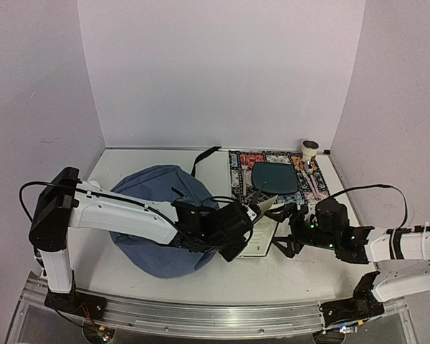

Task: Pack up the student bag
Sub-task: Pass from the left arm to the right

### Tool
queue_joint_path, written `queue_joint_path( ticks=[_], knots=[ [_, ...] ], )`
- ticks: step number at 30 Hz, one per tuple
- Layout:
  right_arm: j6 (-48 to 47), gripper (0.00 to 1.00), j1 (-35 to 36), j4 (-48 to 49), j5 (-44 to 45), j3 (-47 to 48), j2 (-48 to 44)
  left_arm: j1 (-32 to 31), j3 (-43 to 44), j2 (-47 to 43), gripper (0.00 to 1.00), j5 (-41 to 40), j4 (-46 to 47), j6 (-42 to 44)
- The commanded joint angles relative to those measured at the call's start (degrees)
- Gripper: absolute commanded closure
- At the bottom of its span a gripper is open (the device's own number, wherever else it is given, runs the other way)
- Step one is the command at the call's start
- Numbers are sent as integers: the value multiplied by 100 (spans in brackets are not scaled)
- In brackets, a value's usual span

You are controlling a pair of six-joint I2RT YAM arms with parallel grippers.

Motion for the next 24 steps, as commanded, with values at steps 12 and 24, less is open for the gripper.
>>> queue_joint_path(
  ticks=[12, 24],
  knots=[
    [-375, 2, 18, 318, -63, 702, 663, -3, -359, -616, 65, 1568, 991, -55],
    [-714, 54, 18, 407, 93, 903, 1253, 158, -716, -999, 62, 1668, 1270, -322]
  ],
)
